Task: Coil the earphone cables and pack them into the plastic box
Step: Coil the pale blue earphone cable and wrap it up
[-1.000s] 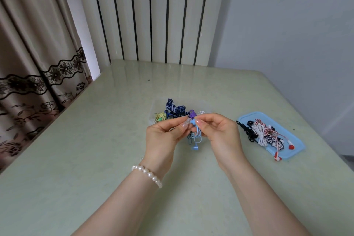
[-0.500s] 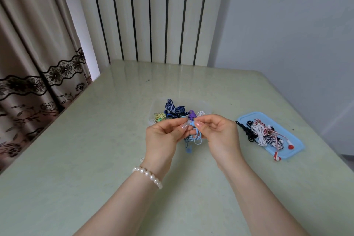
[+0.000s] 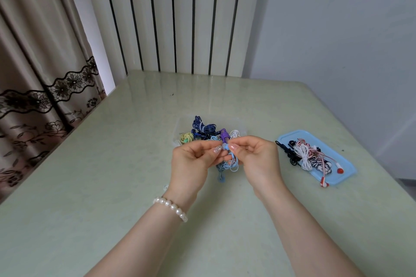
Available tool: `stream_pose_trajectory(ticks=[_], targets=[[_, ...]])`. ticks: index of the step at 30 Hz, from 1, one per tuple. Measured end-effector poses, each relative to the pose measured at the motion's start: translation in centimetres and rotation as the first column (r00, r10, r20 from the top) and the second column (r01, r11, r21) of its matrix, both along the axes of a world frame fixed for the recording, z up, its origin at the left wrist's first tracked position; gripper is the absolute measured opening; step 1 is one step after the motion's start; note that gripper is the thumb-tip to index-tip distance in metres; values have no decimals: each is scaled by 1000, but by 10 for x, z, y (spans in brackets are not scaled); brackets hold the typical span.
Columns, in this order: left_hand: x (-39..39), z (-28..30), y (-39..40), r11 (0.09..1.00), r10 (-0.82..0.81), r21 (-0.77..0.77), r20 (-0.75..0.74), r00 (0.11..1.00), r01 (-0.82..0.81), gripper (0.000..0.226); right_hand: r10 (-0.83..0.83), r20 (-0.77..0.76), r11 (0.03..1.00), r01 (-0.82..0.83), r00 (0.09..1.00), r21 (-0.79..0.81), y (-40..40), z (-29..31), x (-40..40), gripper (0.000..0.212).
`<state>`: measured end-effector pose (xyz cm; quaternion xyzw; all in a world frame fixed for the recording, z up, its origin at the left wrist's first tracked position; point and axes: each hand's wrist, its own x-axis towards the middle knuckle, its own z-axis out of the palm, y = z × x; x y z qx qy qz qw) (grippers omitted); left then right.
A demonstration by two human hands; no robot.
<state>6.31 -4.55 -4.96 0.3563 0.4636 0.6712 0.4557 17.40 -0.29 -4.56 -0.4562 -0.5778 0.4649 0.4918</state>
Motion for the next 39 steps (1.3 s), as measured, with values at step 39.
stream_pose_trajectory(ticks=[39], targets=[[1,8,-4,994,55,107,-154,987,-39,23,122,-297,983,-156,947,-93,-5,3,4,24]])
